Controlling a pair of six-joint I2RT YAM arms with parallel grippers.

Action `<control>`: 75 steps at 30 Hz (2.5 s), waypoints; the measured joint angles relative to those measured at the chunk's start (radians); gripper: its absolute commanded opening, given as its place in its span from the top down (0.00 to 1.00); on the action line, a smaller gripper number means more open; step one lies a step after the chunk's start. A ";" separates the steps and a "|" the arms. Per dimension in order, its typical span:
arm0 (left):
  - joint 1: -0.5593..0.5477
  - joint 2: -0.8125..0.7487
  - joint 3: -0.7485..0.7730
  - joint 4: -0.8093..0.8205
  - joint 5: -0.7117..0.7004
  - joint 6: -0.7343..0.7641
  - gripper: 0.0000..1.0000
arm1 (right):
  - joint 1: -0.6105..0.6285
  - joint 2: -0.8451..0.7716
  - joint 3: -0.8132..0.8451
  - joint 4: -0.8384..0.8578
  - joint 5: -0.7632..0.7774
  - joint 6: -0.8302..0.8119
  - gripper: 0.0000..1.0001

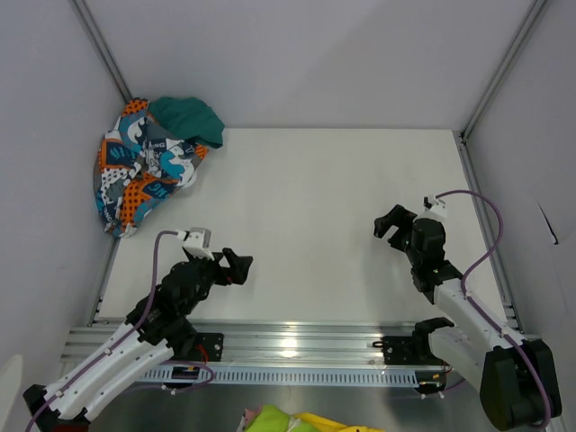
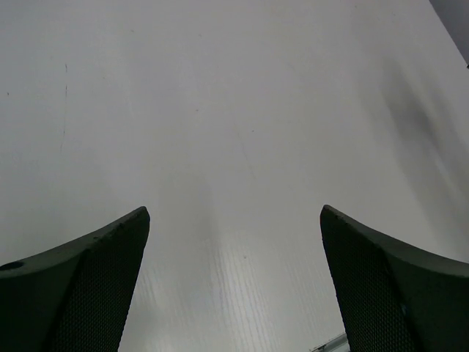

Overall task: Fold and stack the shorts
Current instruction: Grab the shorts from the pile, then move the shorts to the center of the board

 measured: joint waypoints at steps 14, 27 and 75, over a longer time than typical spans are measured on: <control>0.022 0.212 0.303 -0.235 -0.262 -0.220 0.01 | 0.007 0.018 0.000 0.038 -0.003 -0.004 0.01; 0.578 0.890 1.047 -0.344 -0.074 -0.113 0.01 | 0.012 0.023 0.000 0.066 -0.035 -0.019 0.01; 0.587 0.772 1.289 -0.447 0.175 -0.042 1.00 | 0.014 0.042 0.004 0.080 -0.081 -0.030 0.01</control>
